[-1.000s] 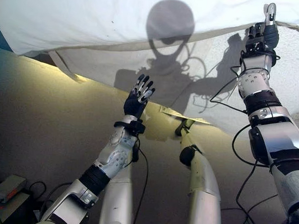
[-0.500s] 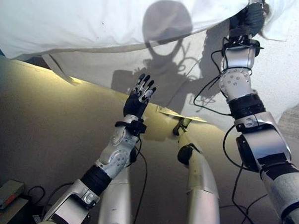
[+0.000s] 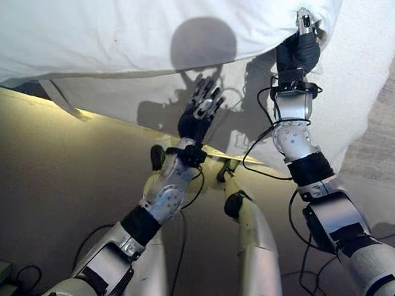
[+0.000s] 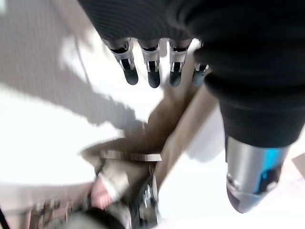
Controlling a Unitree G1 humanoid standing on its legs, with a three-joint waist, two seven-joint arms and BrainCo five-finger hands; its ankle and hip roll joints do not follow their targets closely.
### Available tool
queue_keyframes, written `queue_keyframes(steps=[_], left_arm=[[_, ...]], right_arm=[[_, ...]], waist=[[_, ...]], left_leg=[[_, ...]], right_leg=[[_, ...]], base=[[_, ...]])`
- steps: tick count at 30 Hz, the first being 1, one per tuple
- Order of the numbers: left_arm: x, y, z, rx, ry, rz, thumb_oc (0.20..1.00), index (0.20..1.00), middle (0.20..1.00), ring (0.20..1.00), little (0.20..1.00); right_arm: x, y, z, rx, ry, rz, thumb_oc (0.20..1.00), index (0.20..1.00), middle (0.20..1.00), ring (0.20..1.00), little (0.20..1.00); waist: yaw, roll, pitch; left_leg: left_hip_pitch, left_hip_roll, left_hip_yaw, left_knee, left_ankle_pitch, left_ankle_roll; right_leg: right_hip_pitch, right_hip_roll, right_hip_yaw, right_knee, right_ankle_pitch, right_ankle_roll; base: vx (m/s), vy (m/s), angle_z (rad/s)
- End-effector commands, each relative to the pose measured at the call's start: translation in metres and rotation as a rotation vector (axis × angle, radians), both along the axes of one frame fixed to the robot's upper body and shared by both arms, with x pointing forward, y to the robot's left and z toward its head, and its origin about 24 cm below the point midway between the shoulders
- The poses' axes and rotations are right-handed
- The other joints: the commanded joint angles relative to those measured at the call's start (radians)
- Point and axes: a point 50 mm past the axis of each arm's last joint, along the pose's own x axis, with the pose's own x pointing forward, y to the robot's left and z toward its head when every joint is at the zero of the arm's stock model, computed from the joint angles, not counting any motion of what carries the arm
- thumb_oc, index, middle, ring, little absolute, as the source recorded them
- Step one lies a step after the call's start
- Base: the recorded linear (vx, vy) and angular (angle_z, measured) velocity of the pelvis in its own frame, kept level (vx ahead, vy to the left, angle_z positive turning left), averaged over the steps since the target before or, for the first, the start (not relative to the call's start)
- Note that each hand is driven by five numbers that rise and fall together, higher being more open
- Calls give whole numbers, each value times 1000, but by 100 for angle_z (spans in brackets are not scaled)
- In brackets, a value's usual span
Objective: Make the bed
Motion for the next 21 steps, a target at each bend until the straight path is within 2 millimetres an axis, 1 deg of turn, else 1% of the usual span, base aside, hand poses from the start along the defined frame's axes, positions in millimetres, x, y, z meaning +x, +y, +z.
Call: queue_keyframes(steps=[1, 2, 3, 4, 5, 7, 9, 11, 16, 21], left_arm=[[-26, -26, 39, -139, -156, -155, 1000, 1000, 1000, 1000, 1000], [-29, -34, 46, -172, -164, -189, 1000, 1000, 1000, 1000, 1000], [-29, -34, 47, -174, -164, -191, 1000, 1000, 1000, 1000, 1000], [-33, -46, 57, -222, -168, -239, 1000, 1000, 1000, 1000, 1000], [-33, -46, 57, -223, -169, -240, 1000, 1000, 1000, 1000, 1000], [-40, -58, 67, -277, -174, -307, 1000, 1000, 1000, 1000, 1000], [-42, -66, 74, -323, -165, -342, 1000, 1000, 1000, 1000, 1000], [-43, -70, 77, -349, -155, -362, 1000, 1000, 1000, 1000, 1000], [-38, -73, 78, -376, -127, -358, 1000, 1000, 1000, 1000, 1000], [-25, -64, 80, -436, -92, -303, 1000, 1000, 1000, 1000, 1000]], right_arm=[[-25, -8, 23, -12, -203, -33, 200, 200, 200, 200, 200], [-24, -8, 20, -10, -194, -37, 200, 200, 200, 200, 200], [-24, -9, 20, -11, -194, -38, 200, 200, 200, 200, 200], [-22, -8, 17, 1, -176, -37, 200, 200, 200, 200, 200], [-22, -9, 17, 1, -176, -37, 200, 200, 200, 200, 200], [-20, -7, 16, 8, -169, -33, 200, 200, 200, 200, 200], [-20, -4, 14, 14, -164, -20, 200, 200, 200, 200, 200], [-19, -1, 13, 17, -161, -11, 200, 200, 200, 200, 200], [-16, 2, 13, 29, -152, 8, 200, 200, 200, 200, 200], [-17, 8, 14, 23, -160, 25, 200, 200, 200, 200, 200]], waist=[[8, -38, -20], [3, -41, -20], [4, -39, -20], [-3, -43, -20], [-3, -42, -20], [-10, -46, -20], [-16, -47, -20], [-20, -48, -20], [-26, -47, -20], [-37, -52, -20]], left_leg=[[78, 3, 5, 12, -104, -13], [80, 2, 4, 12, -103, -13], [80, 2, 4, 11, -103, -13], [84, 3, 1, 11, -104, -12], [84, 3, 1, 10, -104, -12], [84, 2, 0, 5, -104, -11], [83, 0, -1, -2, -102, -9], [78, 0, 0, 0, -102, -7], [78, 3, 0, 3, -103, -7], [84, 7, 6, 0, -104, -8]], right_leg=[[17, -36, -26, 73, -31, 206], [19, -35, -28, 72, -31, 207], [19, -35, -28, 72, -31, 207], [25, -35, -29, 70, -29, 209], [25, -35, -29, 69, -29, 209], [26, -32, -29, 64, -26, 211], [25, -30, -26, 59, -24, 212], [22, -28, -23, 60, -24, 211], [20, -24, -21, 58, -23, 211], [20, -21, -17, 58, -21, 213]], base=[[0, 0, 0], [0, 0, 0], [0, 0, 0], [0, 0, 0], [0, 0, 0], [0, 0, 0], [-3, -2, 2], [-7, 12, 5], [0, 0, 0], [0, 0, 0]])
